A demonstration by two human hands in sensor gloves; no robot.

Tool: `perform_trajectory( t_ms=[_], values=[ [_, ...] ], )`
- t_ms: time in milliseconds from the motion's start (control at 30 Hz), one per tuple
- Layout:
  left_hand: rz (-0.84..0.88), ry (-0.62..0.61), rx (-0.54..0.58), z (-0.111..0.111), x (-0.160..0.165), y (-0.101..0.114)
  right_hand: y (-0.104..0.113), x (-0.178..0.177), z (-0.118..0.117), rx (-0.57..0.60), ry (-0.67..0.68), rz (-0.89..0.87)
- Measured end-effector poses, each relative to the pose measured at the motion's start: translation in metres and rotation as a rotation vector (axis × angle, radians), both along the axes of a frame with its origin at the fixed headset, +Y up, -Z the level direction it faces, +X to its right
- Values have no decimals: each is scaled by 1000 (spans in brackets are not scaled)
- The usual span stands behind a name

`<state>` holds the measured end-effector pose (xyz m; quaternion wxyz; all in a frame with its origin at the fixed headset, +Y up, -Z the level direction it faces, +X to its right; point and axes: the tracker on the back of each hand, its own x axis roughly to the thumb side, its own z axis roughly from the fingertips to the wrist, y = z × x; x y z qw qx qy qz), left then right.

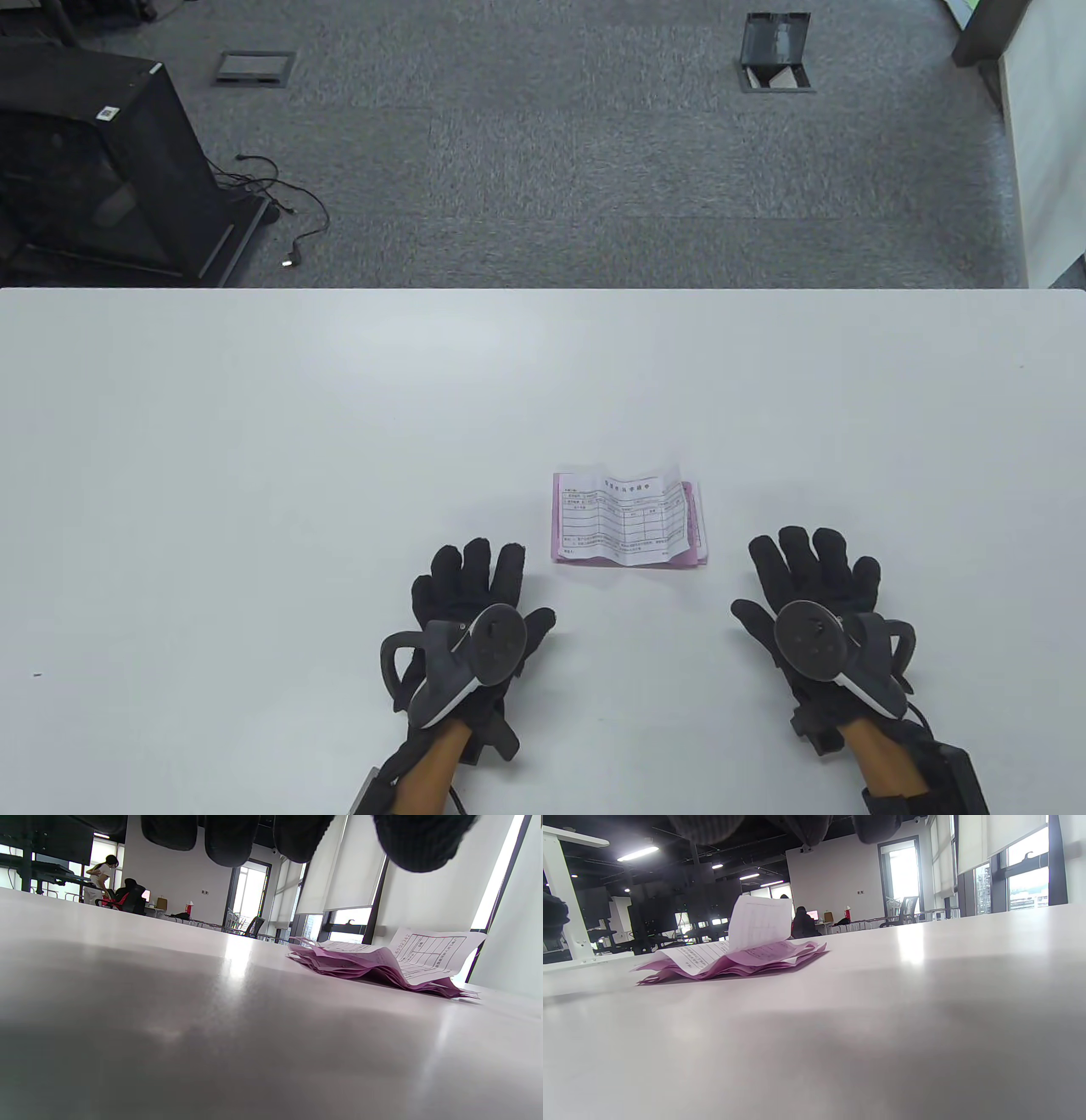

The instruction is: Unfold folded invoices and stack

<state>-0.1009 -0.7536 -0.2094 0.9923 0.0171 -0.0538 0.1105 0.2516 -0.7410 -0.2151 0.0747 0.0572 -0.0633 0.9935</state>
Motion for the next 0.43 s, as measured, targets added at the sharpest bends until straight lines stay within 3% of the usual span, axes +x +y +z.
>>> perform_trajectory(
  t_ms=[433],
  values=[
    [12, 21, 4, 3, -5, 4, -1, 1, 0, -19, -3, -4]
  ],
)
